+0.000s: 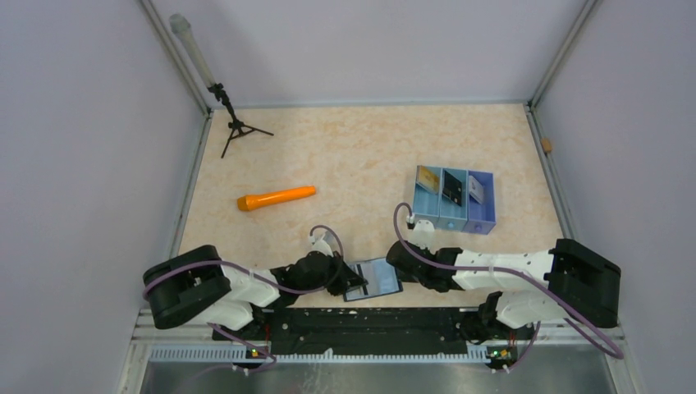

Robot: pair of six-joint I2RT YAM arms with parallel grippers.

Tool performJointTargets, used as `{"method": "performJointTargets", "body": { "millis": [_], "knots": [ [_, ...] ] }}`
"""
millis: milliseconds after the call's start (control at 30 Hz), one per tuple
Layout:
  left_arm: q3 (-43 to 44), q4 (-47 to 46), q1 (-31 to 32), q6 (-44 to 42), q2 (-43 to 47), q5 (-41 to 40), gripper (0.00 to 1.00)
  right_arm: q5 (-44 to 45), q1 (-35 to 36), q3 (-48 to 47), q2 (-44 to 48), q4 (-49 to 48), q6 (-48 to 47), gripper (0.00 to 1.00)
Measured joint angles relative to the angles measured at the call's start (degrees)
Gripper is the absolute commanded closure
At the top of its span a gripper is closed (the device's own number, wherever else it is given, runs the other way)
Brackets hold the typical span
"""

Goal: Put the credit cards into the card holder
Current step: Insert the credit card into the card holder.

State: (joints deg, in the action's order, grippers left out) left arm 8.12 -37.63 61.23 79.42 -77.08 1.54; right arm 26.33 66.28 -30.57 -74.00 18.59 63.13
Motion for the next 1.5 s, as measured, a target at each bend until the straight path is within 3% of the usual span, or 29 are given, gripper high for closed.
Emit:
{"method": "performJointTargets", "body": {
  "millis": [667,1500],
  "knots": [
    [-0.4,0.5,1.5,2.3,0.2,-2.7,1.00,0.2,0.1,-0.4,0.0,0.5,0.1,1.00],
    [2.6,-1.9,1.5,-1.6,-4.1,-1.8,0.98,1.5,1.1,-1.1,-0.8,1.2,0.1,1.00]
  ]
}}
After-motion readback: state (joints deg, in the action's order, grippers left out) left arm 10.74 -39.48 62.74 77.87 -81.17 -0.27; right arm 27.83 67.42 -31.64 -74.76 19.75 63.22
